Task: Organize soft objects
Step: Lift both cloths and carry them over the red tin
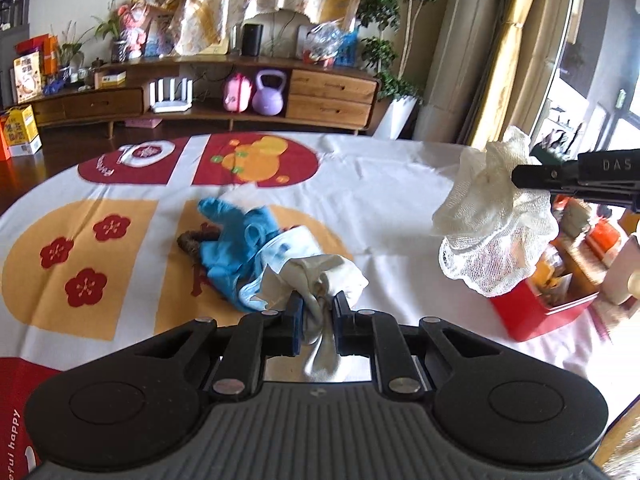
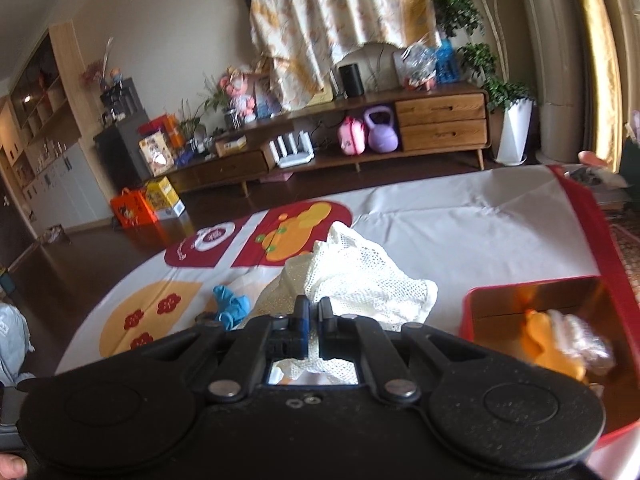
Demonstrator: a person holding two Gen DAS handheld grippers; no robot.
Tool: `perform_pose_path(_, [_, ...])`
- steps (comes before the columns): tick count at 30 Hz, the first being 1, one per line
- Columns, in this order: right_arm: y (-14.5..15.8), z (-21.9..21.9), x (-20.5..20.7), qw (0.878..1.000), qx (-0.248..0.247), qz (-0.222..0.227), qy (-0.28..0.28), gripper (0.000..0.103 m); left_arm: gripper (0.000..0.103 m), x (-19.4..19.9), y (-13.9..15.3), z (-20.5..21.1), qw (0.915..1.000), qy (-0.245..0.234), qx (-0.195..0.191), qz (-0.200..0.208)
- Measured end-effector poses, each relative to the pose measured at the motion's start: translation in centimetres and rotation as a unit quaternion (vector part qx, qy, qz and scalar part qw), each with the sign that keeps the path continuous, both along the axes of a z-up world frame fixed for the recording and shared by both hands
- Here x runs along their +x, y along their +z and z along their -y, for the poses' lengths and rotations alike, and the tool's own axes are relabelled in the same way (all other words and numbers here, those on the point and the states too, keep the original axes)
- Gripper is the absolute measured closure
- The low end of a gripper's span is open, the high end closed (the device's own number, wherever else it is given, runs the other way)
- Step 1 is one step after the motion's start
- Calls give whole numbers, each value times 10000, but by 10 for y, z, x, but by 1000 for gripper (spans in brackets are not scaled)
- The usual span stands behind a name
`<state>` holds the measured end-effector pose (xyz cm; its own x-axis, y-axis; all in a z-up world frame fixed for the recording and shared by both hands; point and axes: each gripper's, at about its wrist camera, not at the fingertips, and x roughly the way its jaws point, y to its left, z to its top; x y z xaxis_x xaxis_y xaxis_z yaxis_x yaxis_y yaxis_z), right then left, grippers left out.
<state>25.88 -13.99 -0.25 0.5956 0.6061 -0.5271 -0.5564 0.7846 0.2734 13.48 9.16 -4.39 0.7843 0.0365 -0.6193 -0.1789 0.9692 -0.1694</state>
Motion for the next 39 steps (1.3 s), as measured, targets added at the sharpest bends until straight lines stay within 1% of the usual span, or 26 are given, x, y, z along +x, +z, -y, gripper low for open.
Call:
perform_pose_path(6, [21,34,-4,9997,81,179,-141,100,88,5,31,25,9994,-287,-63,200])
perform_pose_path(10, [34,51,-4,9993,48,299,-236,99,88,14,48,47,9978,-560,9,342])
perform_pose_path(19, [42,99,2,9976,75,397,-561,99,88,43,69,102,9930,-1077,4,478])
perform_pose_path(28, [25,145,17,9957,175,287,-868,99,88,82,67,157,9886,-1442,-198,395])
perform_pose_path(31, [14,156,24,9953,165,215,-928,99,88,96,63,168,9879,-1490,-280,326])
perform_pose_path(34, [1,165,32,9952,107,126,-968,99,88,109,58,179,9877,-1508,-280,292])
perform_pose_path(39, [-26,178,43,9948,23,-121,-1014,99,88,131,49,196,9871,-1547,-356,202])
